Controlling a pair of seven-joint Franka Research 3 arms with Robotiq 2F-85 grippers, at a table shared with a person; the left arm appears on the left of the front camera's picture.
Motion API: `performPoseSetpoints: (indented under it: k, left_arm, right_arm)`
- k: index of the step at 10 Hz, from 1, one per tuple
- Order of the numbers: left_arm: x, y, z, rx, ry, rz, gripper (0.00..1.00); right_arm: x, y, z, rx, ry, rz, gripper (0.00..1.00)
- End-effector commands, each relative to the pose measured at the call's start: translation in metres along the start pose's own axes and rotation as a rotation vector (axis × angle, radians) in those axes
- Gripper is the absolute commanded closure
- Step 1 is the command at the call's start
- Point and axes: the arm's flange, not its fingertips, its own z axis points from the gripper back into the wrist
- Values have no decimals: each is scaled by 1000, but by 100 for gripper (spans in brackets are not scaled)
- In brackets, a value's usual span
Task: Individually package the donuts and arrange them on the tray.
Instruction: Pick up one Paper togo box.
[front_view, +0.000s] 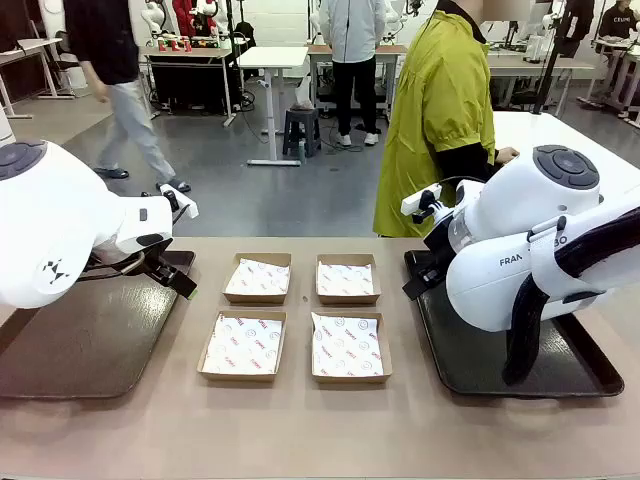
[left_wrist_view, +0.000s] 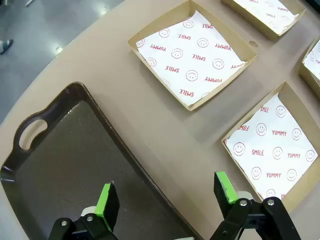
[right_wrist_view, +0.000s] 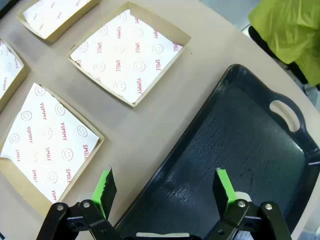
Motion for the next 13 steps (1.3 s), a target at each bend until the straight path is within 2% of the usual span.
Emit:
performPoseSetpoints:
  k: [1, 13]
  left_arm:
    - [0, 0, 0, 0, 0, 0, 0]
    - [0, 0, 0, 0, 0, 0, 0]
  right_arm:
    - [0, 0, 0, 0, 0, 0, 0]
    - [0, 0, 0, 0, 0, 0, 0]
